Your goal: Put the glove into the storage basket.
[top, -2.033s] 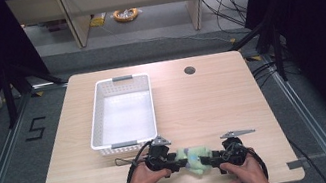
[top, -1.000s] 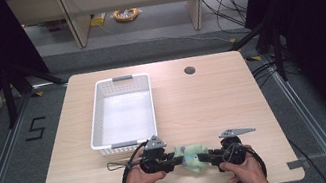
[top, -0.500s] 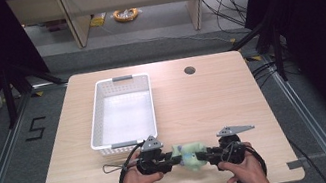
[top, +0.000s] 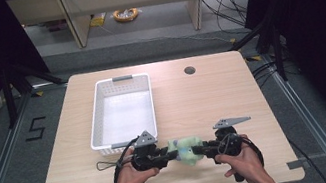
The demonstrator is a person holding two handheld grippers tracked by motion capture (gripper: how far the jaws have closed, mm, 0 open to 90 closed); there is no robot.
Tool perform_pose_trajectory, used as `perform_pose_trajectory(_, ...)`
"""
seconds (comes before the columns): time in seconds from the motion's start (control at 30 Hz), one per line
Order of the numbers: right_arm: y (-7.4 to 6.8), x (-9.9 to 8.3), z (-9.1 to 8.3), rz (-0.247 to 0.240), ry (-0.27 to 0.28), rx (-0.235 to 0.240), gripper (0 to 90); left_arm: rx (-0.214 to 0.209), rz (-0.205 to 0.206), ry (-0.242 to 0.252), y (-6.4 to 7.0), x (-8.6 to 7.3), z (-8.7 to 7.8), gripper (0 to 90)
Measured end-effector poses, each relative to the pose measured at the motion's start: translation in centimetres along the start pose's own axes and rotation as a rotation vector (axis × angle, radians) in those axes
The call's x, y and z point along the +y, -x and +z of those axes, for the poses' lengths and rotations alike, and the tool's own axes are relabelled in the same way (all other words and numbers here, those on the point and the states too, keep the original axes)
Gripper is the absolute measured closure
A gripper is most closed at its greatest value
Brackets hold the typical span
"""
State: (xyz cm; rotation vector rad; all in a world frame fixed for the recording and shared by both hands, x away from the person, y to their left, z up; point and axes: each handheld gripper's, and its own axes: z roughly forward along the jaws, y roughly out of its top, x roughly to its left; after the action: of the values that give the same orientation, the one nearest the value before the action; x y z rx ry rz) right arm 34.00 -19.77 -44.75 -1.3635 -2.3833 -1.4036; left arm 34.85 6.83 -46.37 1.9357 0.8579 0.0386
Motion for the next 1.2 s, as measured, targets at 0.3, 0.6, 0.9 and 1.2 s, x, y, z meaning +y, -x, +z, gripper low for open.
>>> perform_pose_trajectory(0.3, -0.8, 2.3, 0.2, -0.063, -0.013, -0.007, 71.6, 0.014, 0.02, 0.017, -0.6, 1.1, -1.4, 71.0)
perform_pose_trajectory(0.6, -1.7, 4.8, 0.2, -0.097, -0.023, 0.0, 71.6, 0.018, 0.012, 0.028, -1.1, 3.0, -3.1, 70.9)
perform_pose_trajectory(0.9, -2.5, 7.3, 1.0, -0.109, -0.033, 0.006, 71.6, 0.032, -0.011, 0.03, -2.5, 4.6, -4.8, 70.9)
perform_pose_trajectory(1.2, -4.0, 10.7, 2.7, -0.122, -0.053, 0.006, 71.5, 0.061, -0.039, 0.034, -4.5, 6.0, -7.4, 70.8)
